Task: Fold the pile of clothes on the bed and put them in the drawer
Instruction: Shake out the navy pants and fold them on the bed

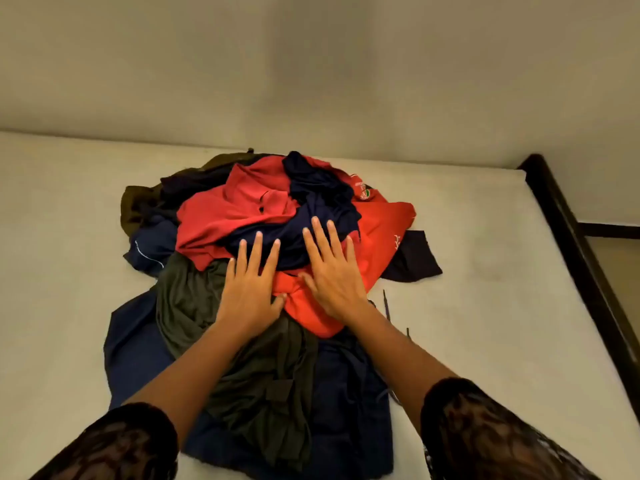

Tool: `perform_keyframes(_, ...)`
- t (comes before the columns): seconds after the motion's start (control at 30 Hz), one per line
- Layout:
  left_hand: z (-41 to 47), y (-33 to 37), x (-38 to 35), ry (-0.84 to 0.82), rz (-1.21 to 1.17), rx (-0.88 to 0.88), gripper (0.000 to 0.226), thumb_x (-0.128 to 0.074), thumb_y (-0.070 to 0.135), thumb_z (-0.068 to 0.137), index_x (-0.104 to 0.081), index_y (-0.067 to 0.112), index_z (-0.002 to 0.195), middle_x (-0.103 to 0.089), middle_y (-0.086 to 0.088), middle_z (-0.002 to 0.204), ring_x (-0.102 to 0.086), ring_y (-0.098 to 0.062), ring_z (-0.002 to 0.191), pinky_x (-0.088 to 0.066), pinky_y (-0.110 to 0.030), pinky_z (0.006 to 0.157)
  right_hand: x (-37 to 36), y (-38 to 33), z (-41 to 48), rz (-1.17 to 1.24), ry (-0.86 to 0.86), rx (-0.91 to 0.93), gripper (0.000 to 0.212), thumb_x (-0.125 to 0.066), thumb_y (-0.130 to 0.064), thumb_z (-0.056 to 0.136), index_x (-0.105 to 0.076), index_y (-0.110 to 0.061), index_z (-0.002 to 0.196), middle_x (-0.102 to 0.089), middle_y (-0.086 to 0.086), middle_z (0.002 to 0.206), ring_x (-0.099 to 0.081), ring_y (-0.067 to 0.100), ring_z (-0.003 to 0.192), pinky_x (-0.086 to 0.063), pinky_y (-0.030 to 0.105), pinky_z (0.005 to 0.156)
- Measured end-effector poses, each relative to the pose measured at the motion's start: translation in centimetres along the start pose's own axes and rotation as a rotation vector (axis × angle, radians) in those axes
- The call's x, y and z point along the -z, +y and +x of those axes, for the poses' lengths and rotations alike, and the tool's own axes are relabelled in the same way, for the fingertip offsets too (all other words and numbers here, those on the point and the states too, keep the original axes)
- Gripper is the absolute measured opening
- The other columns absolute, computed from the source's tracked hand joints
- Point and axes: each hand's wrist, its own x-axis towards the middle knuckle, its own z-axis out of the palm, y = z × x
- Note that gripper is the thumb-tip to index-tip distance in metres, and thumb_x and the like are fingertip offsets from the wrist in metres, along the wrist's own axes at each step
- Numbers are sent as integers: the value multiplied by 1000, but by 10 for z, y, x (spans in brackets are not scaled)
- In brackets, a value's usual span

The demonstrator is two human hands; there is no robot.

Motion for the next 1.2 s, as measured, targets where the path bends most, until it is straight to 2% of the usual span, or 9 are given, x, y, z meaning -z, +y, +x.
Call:
perform_keyframes(0.1, 14, -2, -17, 1, 76, 12, 98, -65, 35, 82, 11, 20, 143, 0, -9, 158, 6, -35, 144, -5, -48, 115, -23, 3, 28, 18, -154, 30, 83, -64, -29, 84, -16, -11, 149, -30, 11, 152, -19, 32, 143, -16, 53, 113)
perform_keyframes(0.2, 20, -1, -27, 13, 148, 4, 99, -77, 26, 69, -20, 1, 146, -45, -19, 139, -28, -41, 137, -23, -52, 110, -34, 4, 42, -99, -142, 19, 65, -80, -24, 65, -59, -12, 125, -68, 6, 96, -62, 29, 100, -41, 50, 99)
perform_keyframes(0.3, 27, 0, -34, 110, 218, -52, 100, -90, 21, 41, -50, -8, 128, -63, -20, 93, -60, -44, 97, -49, -52, 83, -37, 4, 42, -10, 20, 39, 32, -80, -7, 52, -69, -8, 82, -62, 6, 66, -61, 28, 68, -49, 53, 87)
perform_keyframes(0.43, 32, 6, -22, 173, 172, -52, 88, -92, 25, 41, -61, 1, 120, -56, -19, 85, -56, -40, 78, -48, -44, 63, -25, 4, 25, 261, 65, 26, 17, -61, -10, 67, -61, -4, 83, -56, 11, 69, -56, 32, 70, -47, 43, 80)
perform_keyframes(0.6, 36, 27, 6, 61, -345, -106, 50, -59, 21, 56, -60, 3, 103, -59, -16, 106, -54, -29, 100, -45, -39, 85, 38, 4, -12, 672, 80, 5, 19, -45, -17, 70, -53, -1, 78, -51, 14, 71, -39, 22, 74, -30, 30, 64)
perform_keyframes(0.77, 25, 85, 53, -100, -769, -5, 41, -38, 9, 51, -56, 14, 88, -63, -5, 72, -52, -8, 64, -41, -24, 62, 106, 29, -37, 940, 63, -204, 55, -59, -26, 72, -49, -8, 123, -49, 5, 111, -48, 15, 106, -39, 19, 93)
perform_keyframes(0.9, 29, 142, 115, -61, -1014, 4, 38, -34, 9, 56, -56, 28, 81, -60, 16, 82, -54, 16, 70, -40, -4, 68, 155, 64, -54, 899, -14, -324, 102, -76, -47, 61, -16, -30, 142, -19, -4, 151, -15, 5, 140, -17, 19, 114)
perform_keyframes(1.1, 8, 226, 207, -154, -1151, -148, 39, -36, -10, 80, -56, 24, 80, -58, 11, 73, -52, 6, 63, -43, -9, 56, 249, 100, -74, 1032, 4, -580, 100, -86, -57, 41, -41, -38, 128, -56, -11, 124, -54, 12, 116, -46, 42, 97)
perform_keyframes(1.2, -8, 263, 246, -129, -1174, -85, 27, -41, -5, 82, -50, 18, 70, -48, 4, 60, -46, -3, 56, -37, -19, 50, 313, 104, -86, 1028, -53, -722, 67, -86, -46, 51, -56, -35, 110, -67, -9, 105, -63, 9, 100, -52, 36, 89)
